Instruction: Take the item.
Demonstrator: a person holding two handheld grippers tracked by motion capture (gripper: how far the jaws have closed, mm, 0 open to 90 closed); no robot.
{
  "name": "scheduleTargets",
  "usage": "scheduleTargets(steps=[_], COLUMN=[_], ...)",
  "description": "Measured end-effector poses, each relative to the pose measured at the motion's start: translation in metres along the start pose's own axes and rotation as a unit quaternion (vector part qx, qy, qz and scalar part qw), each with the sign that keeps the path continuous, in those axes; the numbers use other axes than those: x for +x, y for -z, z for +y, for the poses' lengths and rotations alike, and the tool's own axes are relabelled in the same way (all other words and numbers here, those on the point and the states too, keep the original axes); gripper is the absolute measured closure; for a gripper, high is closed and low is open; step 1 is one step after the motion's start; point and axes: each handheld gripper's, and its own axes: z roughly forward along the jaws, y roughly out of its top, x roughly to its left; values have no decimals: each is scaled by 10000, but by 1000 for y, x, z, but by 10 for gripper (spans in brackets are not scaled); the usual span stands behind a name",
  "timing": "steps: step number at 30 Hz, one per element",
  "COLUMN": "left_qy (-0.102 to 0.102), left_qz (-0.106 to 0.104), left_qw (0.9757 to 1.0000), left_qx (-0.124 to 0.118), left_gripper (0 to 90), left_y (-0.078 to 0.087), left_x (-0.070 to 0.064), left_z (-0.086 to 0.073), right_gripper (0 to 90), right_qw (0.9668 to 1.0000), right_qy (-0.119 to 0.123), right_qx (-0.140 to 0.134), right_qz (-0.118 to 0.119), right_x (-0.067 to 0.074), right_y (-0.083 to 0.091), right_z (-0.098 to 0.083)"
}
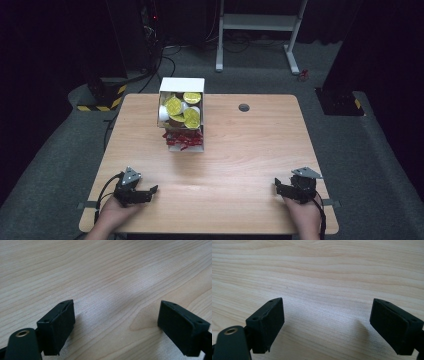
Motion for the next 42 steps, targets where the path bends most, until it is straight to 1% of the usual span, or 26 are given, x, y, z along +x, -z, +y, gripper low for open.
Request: scheduleTargets(steps=[5, 9, 10, 12, 15, 18, 23, 25, 28, 30, 32, 36, 37, 39, 41, 42], left_qy=[2, 1, 2, 3, 3, -5, -1, -1, -1, -2, -2, -5, -7, -8, -6, 2], left_qz=[0, -2, -1, -1, -1, 2, -1, -2, -2, -2, -1, -11, -5, -5, -6, -11], left_qw=[10000, 10000, 10000, 10000, 10000, 10000, 10000, 10000, 10000, 10000, 10000, 10000, 10000, 10000, 10000, 10000], left_qx=[-1, 0, 0, -1, -1, 4, 1, 0, -1, 0, 0, 14, 1, 1, 1, 4], left_gripper=[147, 147, 147, 147, 147, 148, 148, 148, 148, 148, 148, 148, 148, 148, 148, 149], left_y=[0, 0, 0, 0, 0, 0, 0, 0, 0, 0, 0, 1, 1, 1, 1, 1], left_x=[0, 0, 0, 0, 0, 0, 0, 0, 0, 0, 0, 0, 0, 0, 0, 0], left_z=[0, 0, 0, 0, 0, 0, 0, 0, 0, 0, 0, 0, 0, 0, 0, -1], right_gripper=[143, 152, 155, 162, 163, 204, 238, 258, 272, 275, 278, 285, 288, 292, 297, 297], right_qw=[9999, 9996, 9995, 9993, 9991, 9989, 9984, 9981, 9979, 9976, 9976, 9971, 9968, 9966, 9966, 9968], right_qy=[64, 170, 133, 185, 141, 97, 216, 190, 209, 318, 377, 417, 445, 581, 593, 563], right_qx=[-121, -196, -212, -235, -282, -260, -327, -326, -328, -330, -305, -304, -317, -300, -273, -264], right_qz=[92, 150, 172, 218, 270, 380, 412, 488, 516, 524, 485, 554, 579, 492, 495, 500], right_x=[6, 11, 12, 14, 18, 23, 32, 38, 44, 49, 55, 63, 64, 66, 66, 66], right_y=[4, 5, 5, 6, 7, 9, 11, 11, 11, 10, 10, 11, 10, 8, 5, 5], right_z=[1, 3, 3, 5, 6, 7, 8, 10, 11, 12, 12, 14, 15, 17, 19, 20])
